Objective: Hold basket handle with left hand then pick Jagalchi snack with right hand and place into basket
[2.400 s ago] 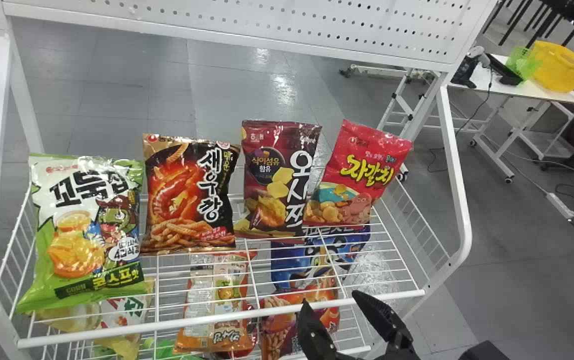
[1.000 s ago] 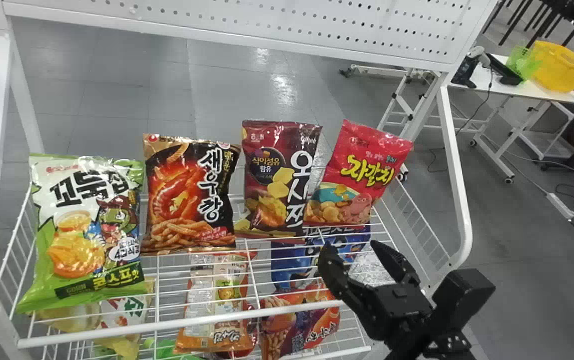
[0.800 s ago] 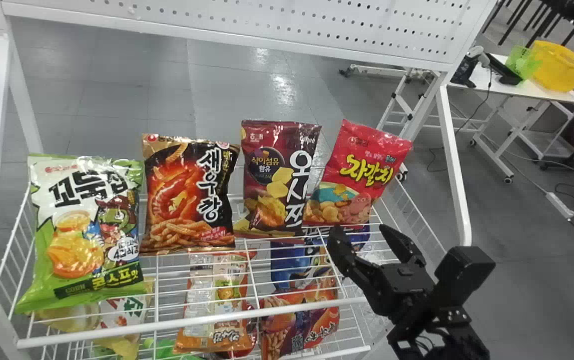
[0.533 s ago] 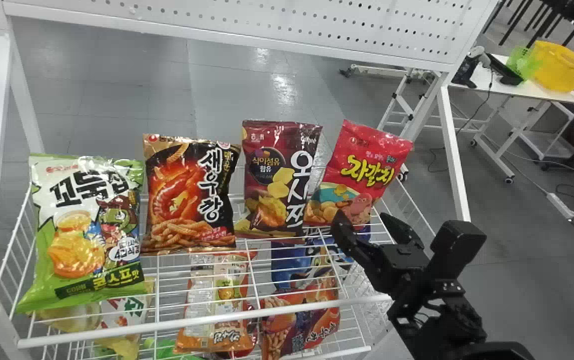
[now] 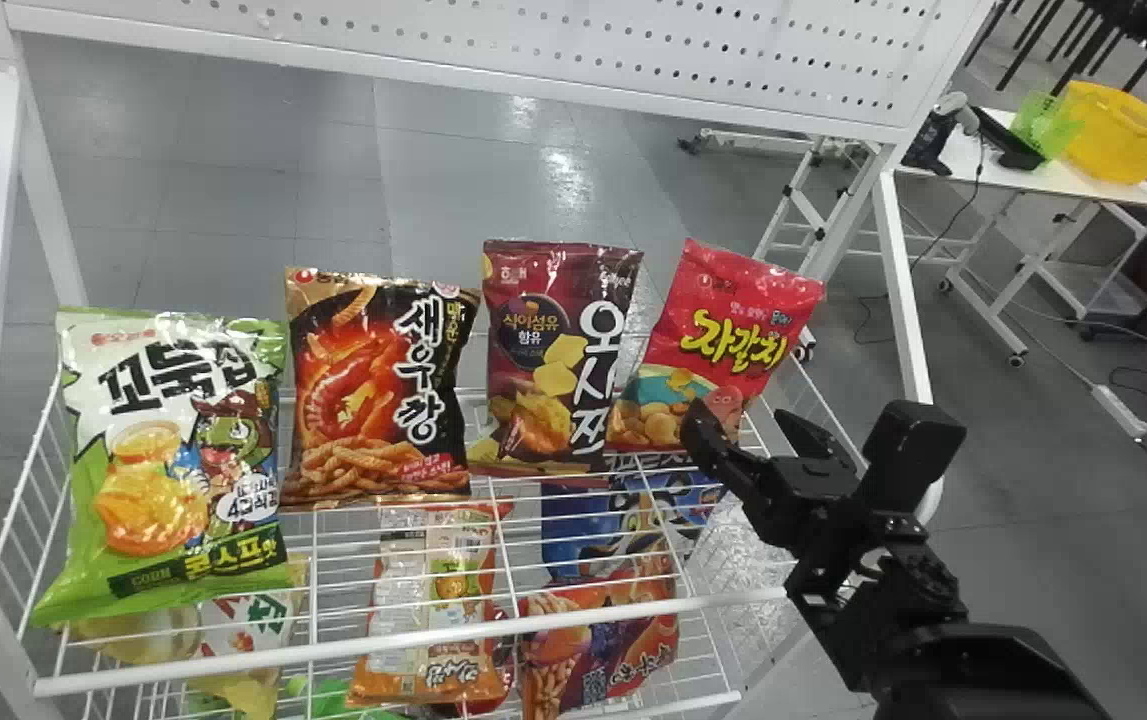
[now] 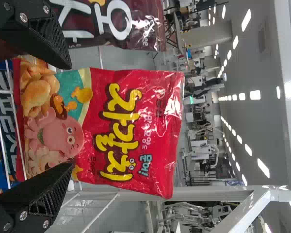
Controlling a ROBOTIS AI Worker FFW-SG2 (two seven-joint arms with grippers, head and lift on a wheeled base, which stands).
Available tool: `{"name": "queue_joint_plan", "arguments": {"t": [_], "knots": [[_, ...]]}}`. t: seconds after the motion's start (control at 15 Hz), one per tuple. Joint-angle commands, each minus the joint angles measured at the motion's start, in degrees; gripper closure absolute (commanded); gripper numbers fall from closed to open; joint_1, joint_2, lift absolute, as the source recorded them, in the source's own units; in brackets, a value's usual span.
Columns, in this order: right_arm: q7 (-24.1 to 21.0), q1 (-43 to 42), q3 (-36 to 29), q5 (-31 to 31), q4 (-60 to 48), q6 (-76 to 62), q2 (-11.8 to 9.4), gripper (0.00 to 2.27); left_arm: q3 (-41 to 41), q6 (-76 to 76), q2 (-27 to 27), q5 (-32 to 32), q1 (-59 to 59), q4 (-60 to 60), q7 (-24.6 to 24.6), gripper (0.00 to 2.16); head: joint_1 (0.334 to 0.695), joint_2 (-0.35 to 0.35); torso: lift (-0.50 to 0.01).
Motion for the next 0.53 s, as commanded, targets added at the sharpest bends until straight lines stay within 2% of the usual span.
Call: {"name": "queue_joint_plan", "arguments": {"t": [0.0,0.2,0.47], "knots": [[0.18,-2.29,-0.1,0.65,1.75,0.7,-0.71,0.09,-0.01,0.08,0.01,-0.01,0.2,0.09,0.01,1.67,0.695,-0.35,-0.01],[2.81,-4.66,-0.1,0.73,3.42,0.88,-1.85,0.09,-0.18,0.08,-0.16,-0.09,0.2,0.44,0.27,1.67,0.695,-0.35,-0.01],[2.81,-7.74,-0.1,2.05,5.62,2.81,-2.64,0.09,-0.18,-0.1,-0.25,-0.18,0.11,0.97,0.36,1.67,0.695,-0.35,-0.01]]}}
